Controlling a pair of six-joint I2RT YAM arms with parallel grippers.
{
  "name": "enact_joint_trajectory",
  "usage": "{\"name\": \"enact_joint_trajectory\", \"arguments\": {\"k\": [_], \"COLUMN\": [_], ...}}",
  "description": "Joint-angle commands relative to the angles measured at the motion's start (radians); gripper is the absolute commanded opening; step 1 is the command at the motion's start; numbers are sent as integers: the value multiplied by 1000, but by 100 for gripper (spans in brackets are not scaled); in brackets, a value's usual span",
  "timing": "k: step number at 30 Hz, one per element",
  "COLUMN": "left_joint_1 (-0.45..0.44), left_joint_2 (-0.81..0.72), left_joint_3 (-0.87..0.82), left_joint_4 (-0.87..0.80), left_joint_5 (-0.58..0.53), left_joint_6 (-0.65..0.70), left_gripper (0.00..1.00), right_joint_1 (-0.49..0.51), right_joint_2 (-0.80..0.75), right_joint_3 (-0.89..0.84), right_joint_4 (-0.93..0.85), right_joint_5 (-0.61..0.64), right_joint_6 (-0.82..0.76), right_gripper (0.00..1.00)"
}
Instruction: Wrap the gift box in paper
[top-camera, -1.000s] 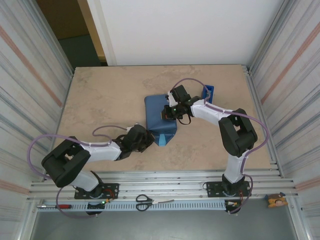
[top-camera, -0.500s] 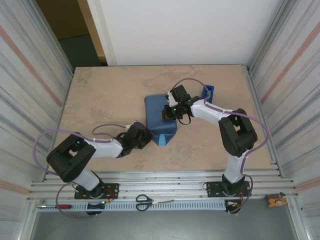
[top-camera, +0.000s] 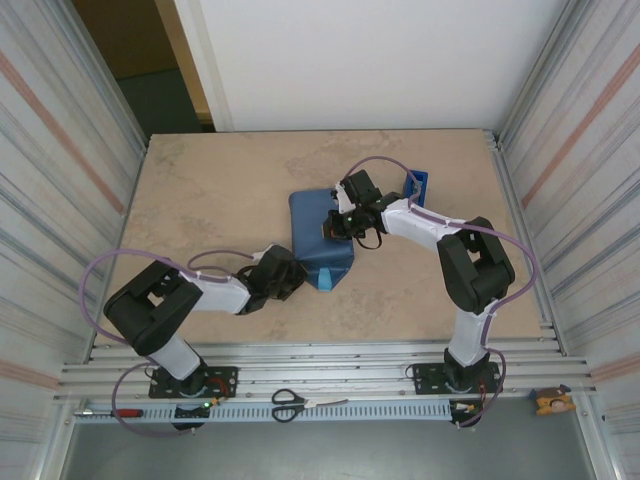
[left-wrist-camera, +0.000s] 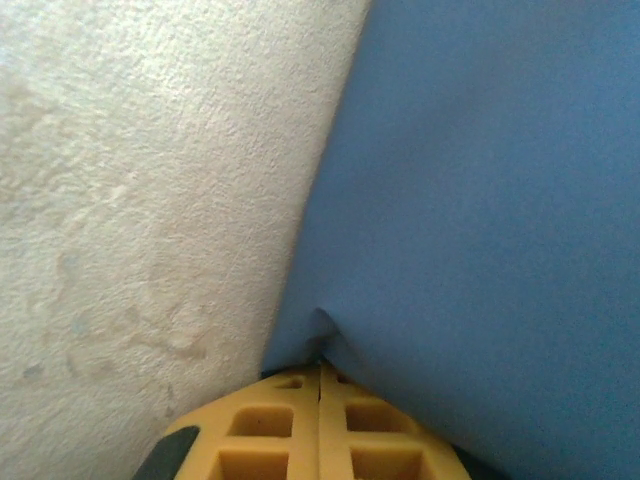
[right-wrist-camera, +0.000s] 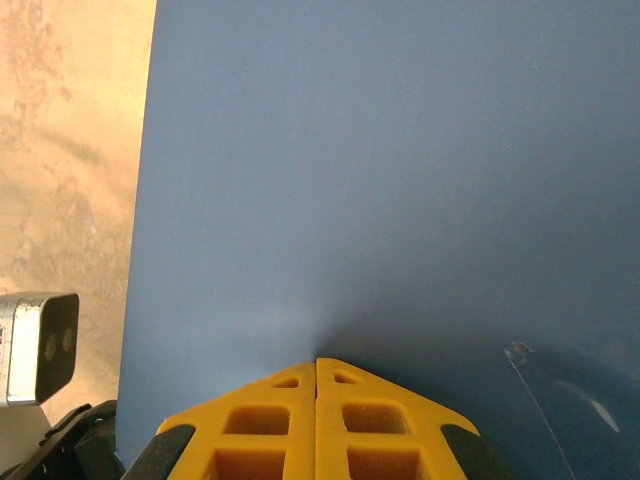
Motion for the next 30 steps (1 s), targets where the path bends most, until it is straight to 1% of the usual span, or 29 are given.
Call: {"name": "enact_joint_trajectory", "arguments": {"k": [1, 5, 9, 12, 17, 21, 23, 27, 30], "left_joint_1": [7, 4, 8, 23, 25, 25, 25, 25, 19], "left_joint_2": [-6, -63, -89, -62, -2, 23, 25, -20, -78], "left_joint_3": [-26, -5, 7, 21, 17, 31, 20, 4, 27], "left_joint_4": [-9, -22, -32, -45, -44, -117, -120, -113, -130], "left_joint_5": [-43, -29, -58, -46, -40, -19, -14, -10, -4], "left_joint_6": [-29, -7, 17, 24, -3, -21, -34, -40, -5], "left_gripper": [0, 0, 0, 0, 0, 0, 0, 0, 0], "right_joint_1": [16, 15, 15, 17, 19, 20, 20, 20, 20], "right_joint_2": [69, 64, 65, 66, 70, 73, 73, 73, 71], "right_joint_3": [-44, -43, -41, -39, -37, -37, -36, -34, -35], "right_joint_4": [-157, -158, -160, -160, -163, -163, -163, -165, -165], "right_joint_5": [39, 43, 46, 44, 41, 40, 38, 42, 43], "right_joint_6": [8, 10, 10, 12, 11, 11, 11, 11, 11], "right_gripper": [0, 0, 0, 0, 0, 0, 0, 0, 0]}}
